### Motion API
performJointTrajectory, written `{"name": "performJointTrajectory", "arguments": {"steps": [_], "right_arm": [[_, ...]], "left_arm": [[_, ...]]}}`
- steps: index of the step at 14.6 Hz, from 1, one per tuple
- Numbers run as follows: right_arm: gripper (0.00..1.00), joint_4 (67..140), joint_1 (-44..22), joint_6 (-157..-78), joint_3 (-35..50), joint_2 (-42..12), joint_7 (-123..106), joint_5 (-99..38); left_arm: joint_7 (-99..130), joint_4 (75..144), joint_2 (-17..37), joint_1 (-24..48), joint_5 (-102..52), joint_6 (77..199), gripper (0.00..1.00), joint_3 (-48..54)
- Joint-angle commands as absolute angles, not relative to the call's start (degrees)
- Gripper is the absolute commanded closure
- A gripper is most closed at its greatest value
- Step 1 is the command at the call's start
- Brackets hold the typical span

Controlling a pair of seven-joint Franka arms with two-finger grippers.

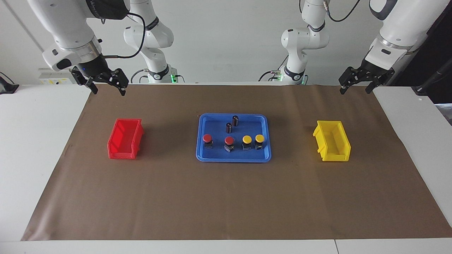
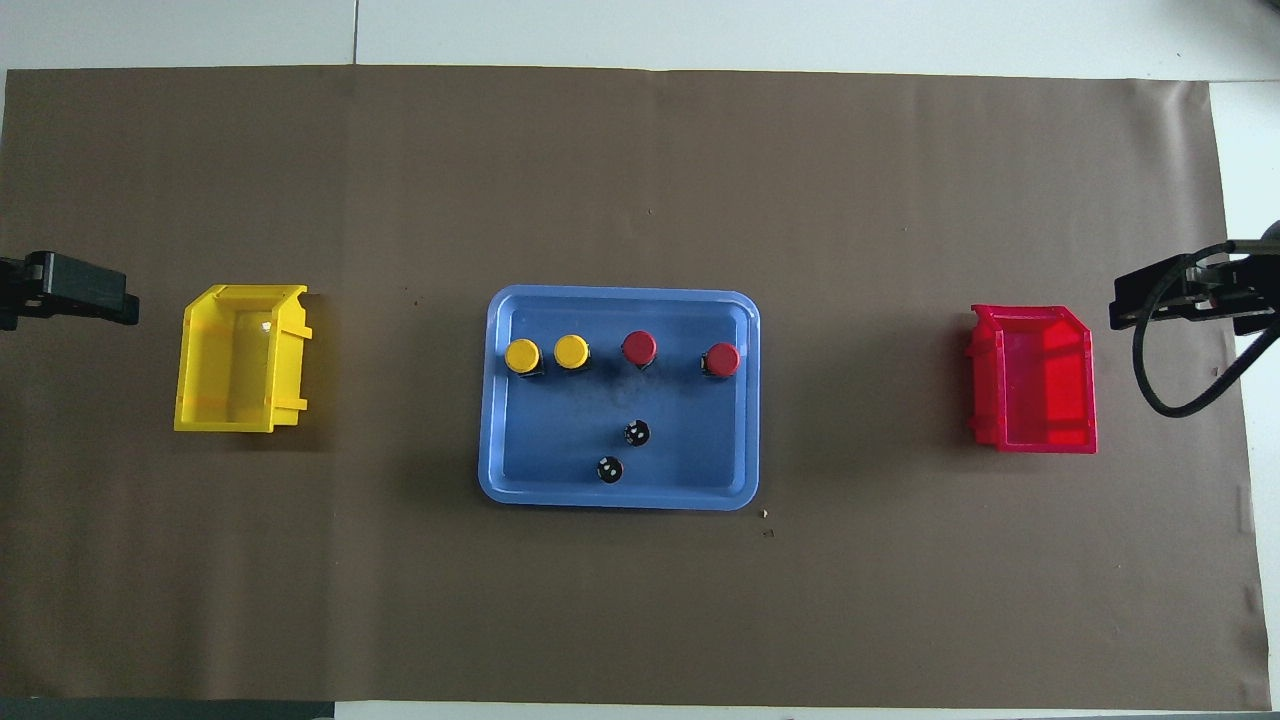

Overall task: Sort red and yellow buttons by color
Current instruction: 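Move the right gripper from rest toward the blue tray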

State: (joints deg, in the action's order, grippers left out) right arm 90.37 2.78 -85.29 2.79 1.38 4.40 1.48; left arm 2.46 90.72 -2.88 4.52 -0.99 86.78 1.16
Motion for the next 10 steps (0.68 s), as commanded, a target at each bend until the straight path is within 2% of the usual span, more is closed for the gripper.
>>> {"name": "performJointTrajectory", "arguments": {"steps": [1, 10], "right_arm": [[0.0, 89.7, 3.1, -85.3, 3.0, 1.1, 3.3, 1.5], [0.0, 89.6, 3.1, -85.5, 3.1, 1.0, 3.4, 1.0]], "left_arm": [[2.1, 92.3, -4.5, 4.5, -1.6, 86.2, 0.0, 1.4], [1.9, 94.4, -5.6, 4.1, -1.5, 86.3, 0.0, 1.3]]}}
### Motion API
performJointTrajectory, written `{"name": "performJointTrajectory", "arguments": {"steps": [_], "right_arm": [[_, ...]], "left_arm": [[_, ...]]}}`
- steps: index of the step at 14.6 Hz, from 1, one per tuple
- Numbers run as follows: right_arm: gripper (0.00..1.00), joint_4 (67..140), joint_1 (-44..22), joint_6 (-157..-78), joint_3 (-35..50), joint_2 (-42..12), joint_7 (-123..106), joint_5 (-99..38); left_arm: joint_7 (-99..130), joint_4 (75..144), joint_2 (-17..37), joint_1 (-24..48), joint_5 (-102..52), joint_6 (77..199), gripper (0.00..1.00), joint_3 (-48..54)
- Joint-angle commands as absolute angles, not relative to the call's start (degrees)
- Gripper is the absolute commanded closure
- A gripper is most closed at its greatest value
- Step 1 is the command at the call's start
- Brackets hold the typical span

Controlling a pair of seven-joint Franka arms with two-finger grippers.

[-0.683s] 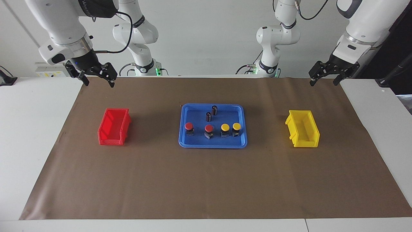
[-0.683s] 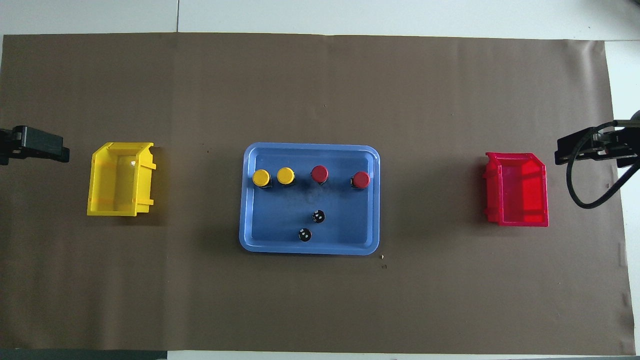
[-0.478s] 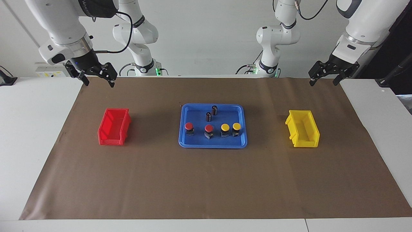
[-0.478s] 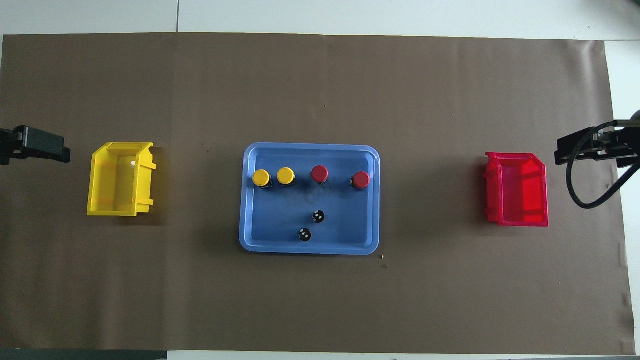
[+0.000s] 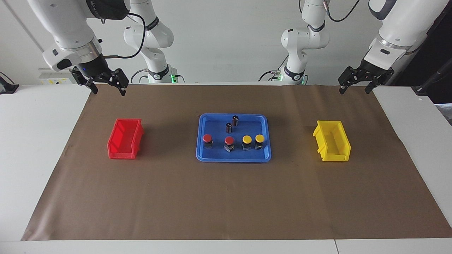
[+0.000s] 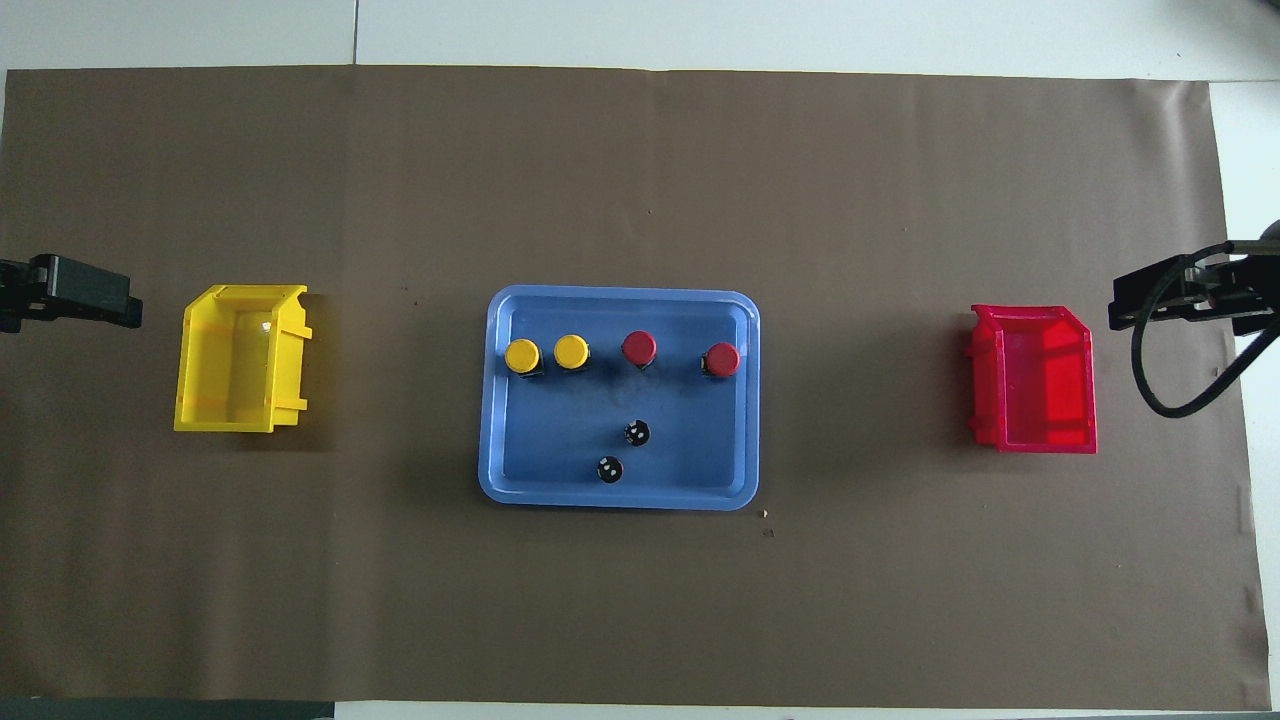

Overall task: Sort red and yellow buttons by color
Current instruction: 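Move the right gripper from rest toward the blue tray, then grasp the red button farthest from the yellow bin with the right gripper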

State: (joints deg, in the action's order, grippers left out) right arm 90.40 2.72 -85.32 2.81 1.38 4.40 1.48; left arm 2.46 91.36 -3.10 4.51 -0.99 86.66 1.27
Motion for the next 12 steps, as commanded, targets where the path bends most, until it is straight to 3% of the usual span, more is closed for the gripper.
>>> {"name": "performJointTrajectory", "arguments": {"steps": [1, 4, 6, 9, 12], "right_arm": [[0.0, 88.4, 3.1, -85.3, 3.1, 0.4, 3.4, 0.7], [0.0, 86.0, 2.9, -85.7, 7.2, -2.0, 4.7, 0.6], [0.0, 82.9, 2.2, -88.4, 13.5, -7.2, 14.8, 1.1], [0.0, 77.9, -6.6, -96.4, 16.0, -18.2, 29.6, 4.1], [0.0, 80.9, -12.5, -106.9, 16.0, -22.5, 36.6, 6.0]], "left_arm": [[1.9, 94.4, -5.7, 4.1, -1.5, 86.3, 0.0, 1.3], [1.2, 95.2, -5.7, 4.0, -1.5, 87.1, 0.0, 1.3], [1.2, 95.8, -6.2, 4.0, -1.5, 87.5, 0.0, 1.3], [1.2, 96.8, -6.6, 4.0, -1.5, 87.7, 0.0, 1.1], [1.5, 97.6, -7.0, 4.0, -1.5, 87.6, 0.0, 1.1]]}}
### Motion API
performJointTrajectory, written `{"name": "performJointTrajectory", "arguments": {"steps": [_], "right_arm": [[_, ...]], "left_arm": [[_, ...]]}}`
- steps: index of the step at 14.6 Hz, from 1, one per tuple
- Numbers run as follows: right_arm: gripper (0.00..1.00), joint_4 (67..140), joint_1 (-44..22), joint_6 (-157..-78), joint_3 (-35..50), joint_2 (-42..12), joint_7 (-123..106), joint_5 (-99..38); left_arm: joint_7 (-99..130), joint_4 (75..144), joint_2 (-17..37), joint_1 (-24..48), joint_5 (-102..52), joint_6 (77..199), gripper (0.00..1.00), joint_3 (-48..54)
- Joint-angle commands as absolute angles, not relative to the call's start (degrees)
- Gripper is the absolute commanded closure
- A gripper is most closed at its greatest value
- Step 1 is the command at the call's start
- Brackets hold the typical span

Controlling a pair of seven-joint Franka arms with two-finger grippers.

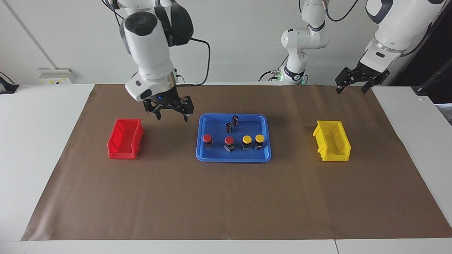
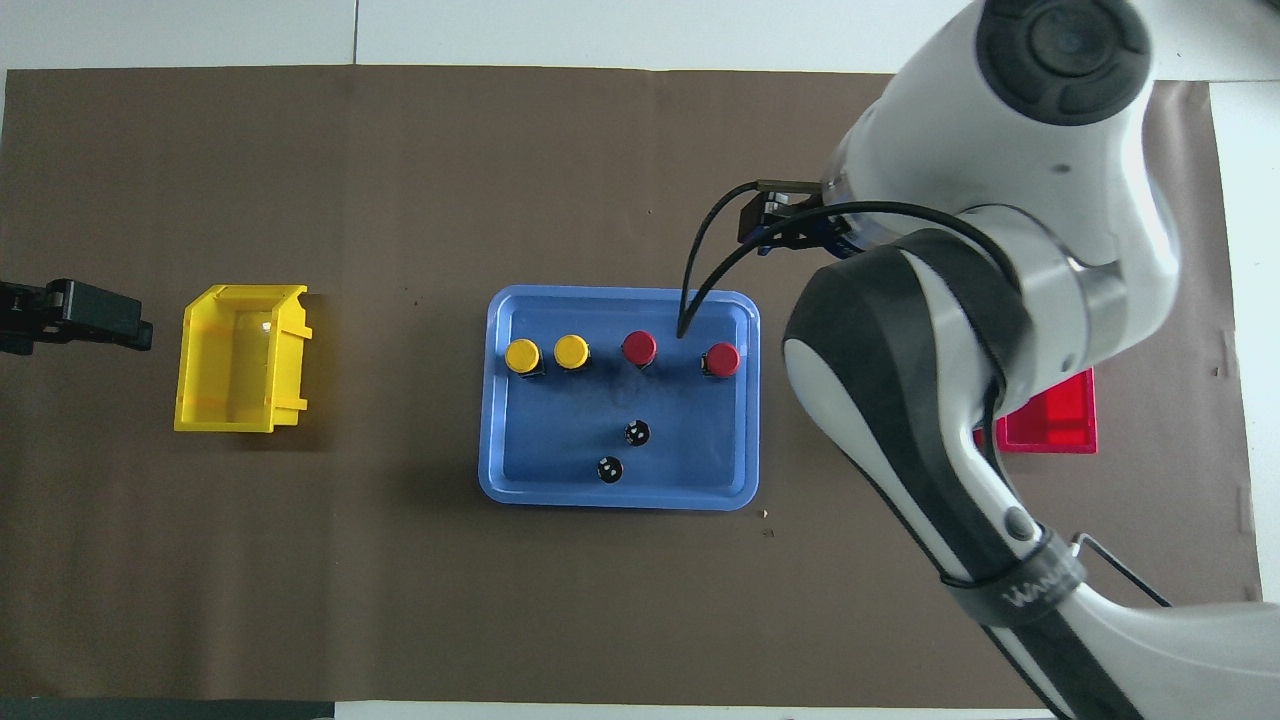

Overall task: Sort red and yellow buttons by color
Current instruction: 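Grasp the red button farthest from the yellow bin with the right gripper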

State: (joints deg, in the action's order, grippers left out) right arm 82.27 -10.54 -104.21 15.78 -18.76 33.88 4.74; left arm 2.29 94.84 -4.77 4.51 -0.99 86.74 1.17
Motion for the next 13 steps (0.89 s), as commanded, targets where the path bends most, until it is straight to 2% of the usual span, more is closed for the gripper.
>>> {"name": "performJointTrajectory", "arguments": {"steps": [1, 3, 8, 13], "right_arm": [[0.0, 81.6, -14.3, -107.7, 16.0, -24.2, 37.3, 8.1], [0.0, 87.7, -14.6, -111.8, 16.1, -23.8, 37.4, 11.0], [0.0, 100.9, -14.9, -119.7, 16.2, -19.1, 37.6, 10.8], [0.15, 106.8, -14.3, -124.4, 16.2, -17.4, 37.4, 10.8]], "left_arm": [[1.4, 98.1, -7.5, 4.0, -1.5, 87.7, 0.0, 1.1], [1.5, 99.6, -8.1, 4.0, -1.5, 88.4, 0.0, 1.1], [1.4, 102.3, -9.1, 3.3, -1.5, 91.2, 0.0, 1.1], [1.8, 104.3, -10.4, 3.7, -1.5, 91.5, 0.0, 1.2]]}}
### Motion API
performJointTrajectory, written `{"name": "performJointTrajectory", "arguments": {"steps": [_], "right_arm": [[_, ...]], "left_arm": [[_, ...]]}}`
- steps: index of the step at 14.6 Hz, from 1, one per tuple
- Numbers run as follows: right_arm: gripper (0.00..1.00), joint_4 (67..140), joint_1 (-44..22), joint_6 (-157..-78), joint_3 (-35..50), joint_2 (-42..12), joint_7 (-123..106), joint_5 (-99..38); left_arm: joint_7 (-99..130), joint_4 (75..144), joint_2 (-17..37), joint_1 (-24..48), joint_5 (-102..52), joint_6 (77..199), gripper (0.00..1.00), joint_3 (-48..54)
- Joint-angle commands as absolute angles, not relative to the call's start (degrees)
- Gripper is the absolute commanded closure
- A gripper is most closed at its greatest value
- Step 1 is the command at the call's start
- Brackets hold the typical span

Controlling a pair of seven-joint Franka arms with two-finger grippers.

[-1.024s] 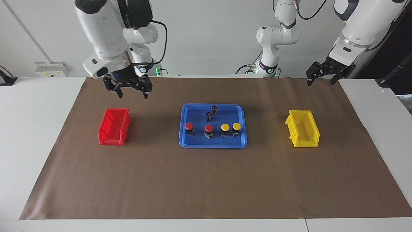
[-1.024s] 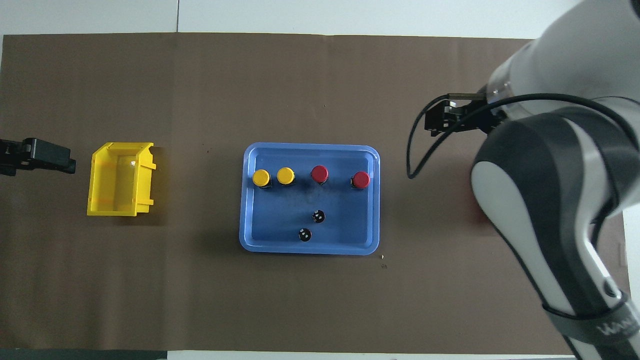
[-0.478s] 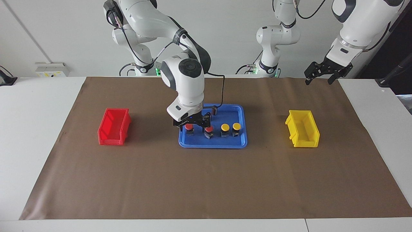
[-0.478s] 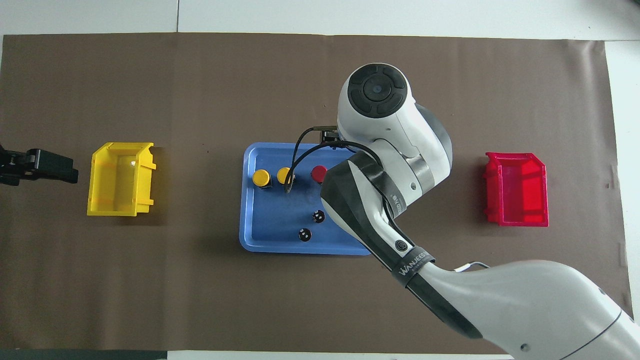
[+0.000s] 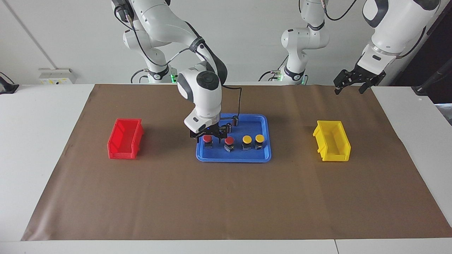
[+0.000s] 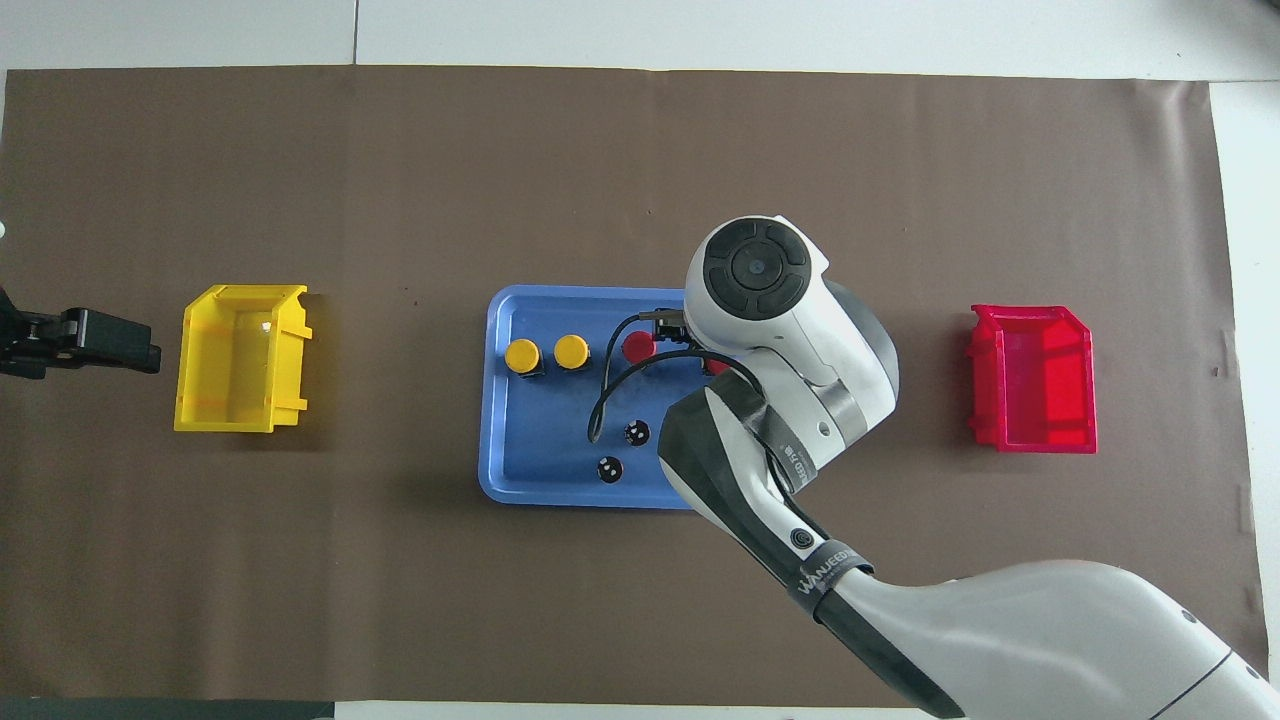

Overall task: Sort red and yellow buttons by color
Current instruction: 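Grasp the red button farthest from the yellow bin with the right gripper, then carry the red button to the red bin while the left gripper reaches the tray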

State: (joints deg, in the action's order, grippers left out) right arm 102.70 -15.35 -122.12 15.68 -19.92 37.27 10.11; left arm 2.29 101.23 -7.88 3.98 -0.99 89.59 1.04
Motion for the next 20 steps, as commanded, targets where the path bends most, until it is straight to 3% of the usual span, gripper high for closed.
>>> {"name": "performJointTrajectory", "arguments": {"steps": [1, 5, 8, 9, 12, 15, 18, 20], "right_arm": [[0.17, 107.3, -14.3, -124.6, 16.2, -17.2, 37.4, 10.8], [0.24, 109.1, -14.3, -126.1, 16.2, -16.8, 37.4, 10.8], [0.34, 110.2, -14.3, -126.9, 16.2, -16.3, 37.4, 10.8], [0.39, 110.5, -14.4, -127.0, 16.2, -16.3, 37.4, 10.8], [0.66, 109.9, -14.5, -125.8, 16.2, -16.1, 37.3, 10.8], [0.69, 102.2, -12.9, -116.5, 16.1, -16.6, 34.8, 10.6], [0.69, 92.0, -5.6, -103.8, 16.0, -15.8, 23.9, 5.2], [0.69, 92.8, 1.2, -98.1, 15.9, -11.2, 12.6, 4.9]], "left_arm": [[1.8, 104.4, -10.4, 3.7, -1.5, 91.5, 0.0, 1.2], [1.8, 104.5, -10.5, 3.3, -1.5, 91.9, 0.0, 1.2], [1.8, 104.5, -10.5, 3.5, -1.5, 92.1, 0.0, 1.2], [1.8, 104.6, -10.5, 3.8, -1.5, 92.5, 0.0, 1.2], [2.2, 105.7, -10.5, 4.0, -1.5, 94.7, 0.0, 1.5], [11.9, 109.6, -9.5, 8.6, -1.5, 103.8, 0.0, 2.7], [25.2, 113.0, -4.9, 18.4, -1.5, 113.6, 0.0, 2.7], [31.9, 113.3, -0.2, 23.6, -1.5, 118.6, 0.02, 2.7]]}}
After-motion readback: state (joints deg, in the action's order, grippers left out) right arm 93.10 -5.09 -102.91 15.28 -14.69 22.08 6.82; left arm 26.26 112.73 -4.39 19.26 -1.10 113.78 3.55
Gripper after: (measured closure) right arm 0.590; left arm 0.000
